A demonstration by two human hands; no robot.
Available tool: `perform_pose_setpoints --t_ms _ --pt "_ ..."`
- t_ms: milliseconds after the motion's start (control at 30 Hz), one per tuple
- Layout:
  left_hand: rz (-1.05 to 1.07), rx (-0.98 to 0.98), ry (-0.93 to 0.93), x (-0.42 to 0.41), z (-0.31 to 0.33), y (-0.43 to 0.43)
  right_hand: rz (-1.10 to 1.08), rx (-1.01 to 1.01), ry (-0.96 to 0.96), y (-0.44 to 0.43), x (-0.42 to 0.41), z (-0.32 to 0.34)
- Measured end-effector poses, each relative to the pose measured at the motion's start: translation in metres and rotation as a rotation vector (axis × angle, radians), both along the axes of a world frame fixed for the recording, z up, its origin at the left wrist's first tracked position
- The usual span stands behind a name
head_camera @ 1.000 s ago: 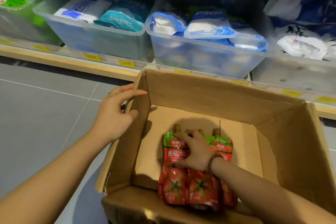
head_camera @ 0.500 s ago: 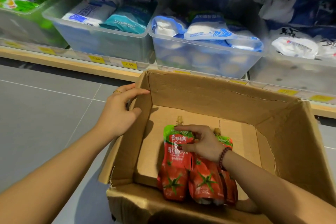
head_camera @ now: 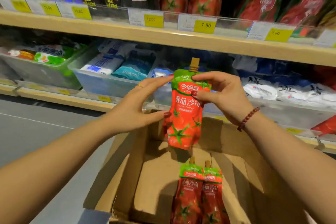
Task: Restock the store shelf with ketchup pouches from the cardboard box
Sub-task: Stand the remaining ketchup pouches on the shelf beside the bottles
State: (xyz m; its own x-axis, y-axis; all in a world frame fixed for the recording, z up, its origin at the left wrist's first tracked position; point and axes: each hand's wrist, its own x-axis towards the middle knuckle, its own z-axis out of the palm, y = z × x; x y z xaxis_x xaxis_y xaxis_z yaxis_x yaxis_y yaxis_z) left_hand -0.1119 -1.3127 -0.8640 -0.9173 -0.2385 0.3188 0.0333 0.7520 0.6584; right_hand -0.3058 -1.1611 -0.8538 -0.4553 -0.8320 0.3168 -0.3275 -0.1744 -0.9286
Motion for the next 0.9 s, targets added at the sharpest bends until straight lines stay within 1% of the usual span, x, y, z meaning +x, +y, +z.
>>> perform_pose_setpoints --t_ms 67,133,167,233,333,433,533,667,767,900 --pt "-0.068 -0.012 -0.001 -0.013 0.030 0.000 0.001 -0.074 0.006 -0.008 -0.007 0.035" --pt "-0.090 -0.075 -0.005 -0.025 0.056 -0.002 0.003 -0.130 -0.007 -0.017 -0.014 0.068" --pt "-0.094 -0.108 -0.003 -0.031 0.067 -0.004 -0.006 -0.156 0.013 -0.020 -0.017 0.084" --pt "-0.093 -0.115 0.010 -0.042 0.088 -0.006 -0.033 -0.198 0.081 -0.026 -0.020 0.116" --pt "-0.047 -0.107 0.095 -0.058 0.113 -0.011 -0.038 -0.242 0.125 -0.031 -0.028 0.155" --pt "0.011 -0.051 0.216 -0.072 0.130 -0.015 -0.042 -0.277 0.156 -0.039 -0.034 0.183" --pt "0.030 0.008 0.291 -0.085 0.141 -0.020 -0.074 -0.289 0.220 -0.050 -0.040 0.202" --pt "-0.055 0.181 0.318 -0.096 0.152 -0.026 -0.130 -0.312 0.240 -0.063 -0.043 0.214" --pt "-0.069 0.180 0.335 -0.102 0.156 -0.030 -0.140 -0.322 0.246 -0.066 -0.046 0.217" --pt "-0.032 0.169 0.360 -0.111 0.163 -0.043 -0.105 -0.334 0.286 -0.066 -0.052 0.215"
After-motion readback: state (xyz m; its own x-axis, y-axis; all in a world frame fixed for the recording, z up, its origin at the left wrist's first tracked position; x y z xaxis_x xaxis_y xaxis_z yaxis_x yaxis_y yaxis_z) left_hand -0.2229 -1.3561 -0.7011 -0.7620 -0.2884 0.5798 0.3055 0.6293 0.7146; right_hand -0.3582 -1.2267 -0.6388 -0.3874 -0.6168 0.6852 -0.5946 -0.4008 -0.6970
